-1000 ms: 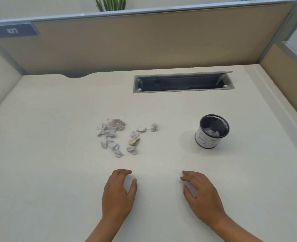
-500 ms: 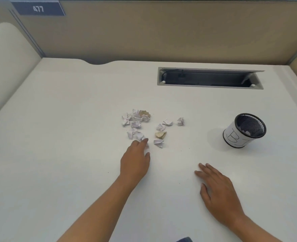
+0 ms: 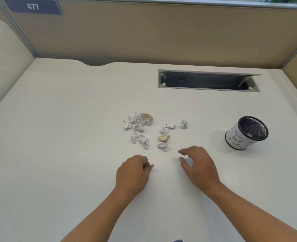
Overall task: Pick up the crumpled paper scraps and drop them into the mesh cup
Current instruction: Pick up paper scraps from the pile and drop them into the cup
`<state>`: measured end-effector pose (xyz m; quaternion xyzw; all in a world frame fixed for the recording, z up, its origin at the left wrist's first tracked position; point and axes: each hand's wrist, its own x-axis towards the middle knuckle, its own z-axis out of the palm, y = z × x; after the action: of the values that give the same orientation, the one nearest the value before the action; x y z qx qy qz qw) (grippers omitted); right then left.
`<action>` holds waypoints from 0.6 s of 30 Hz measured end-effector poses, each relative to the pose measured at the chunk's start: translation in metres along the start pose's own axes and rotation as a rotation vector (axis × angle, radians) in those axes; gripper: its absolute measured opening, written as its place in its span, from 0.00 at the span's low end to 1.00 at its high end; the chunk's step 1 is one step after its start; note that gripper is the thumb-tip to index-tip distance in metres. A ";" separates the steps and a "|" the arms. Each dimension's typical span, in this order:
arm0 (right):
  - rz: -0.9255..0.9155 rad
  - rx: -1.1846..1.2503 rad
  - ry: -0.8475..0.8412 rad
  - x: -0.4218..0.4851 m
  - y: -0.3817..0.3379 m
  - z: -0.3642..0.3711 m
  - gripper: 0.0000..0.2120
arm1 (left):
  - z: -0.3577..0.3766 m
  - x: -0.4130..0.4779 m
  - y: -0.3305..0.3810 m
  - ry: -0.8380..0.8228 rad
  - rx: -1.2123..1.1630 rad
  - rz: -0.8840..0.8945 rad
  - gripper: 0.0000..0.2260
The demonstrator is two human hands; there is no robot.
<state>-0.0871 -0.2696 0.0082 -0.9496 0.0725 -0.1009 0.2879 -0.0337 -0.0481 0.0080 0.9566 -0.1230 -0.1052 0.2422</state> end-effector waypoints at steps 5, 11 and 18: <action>-0.078 -0.093 -0.059 0.038 -0.020 0.015 0.12 | -0.009 -0.018 -0.008 0.011 -0.041 -0.019 0.11; -0.050 -0.117 -0.111 0.045 -0.022 0.023 0.06 | -0.018 -0.029 -0.011 0.075 -0.154 -0.045 0.09; 0.255 0.339 -0.025 0.010 -0.012 0.009 0.08 | -0.016 -0.027 0.015 0.117 -0.331 -0.001 0.07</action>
<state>-0.0739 -0.2564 0.0091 -0.8718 0.1703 -0.0628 0.4549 -0.0577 -0.0466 0.0328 0.9081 -0.0892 -0.0682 0.4034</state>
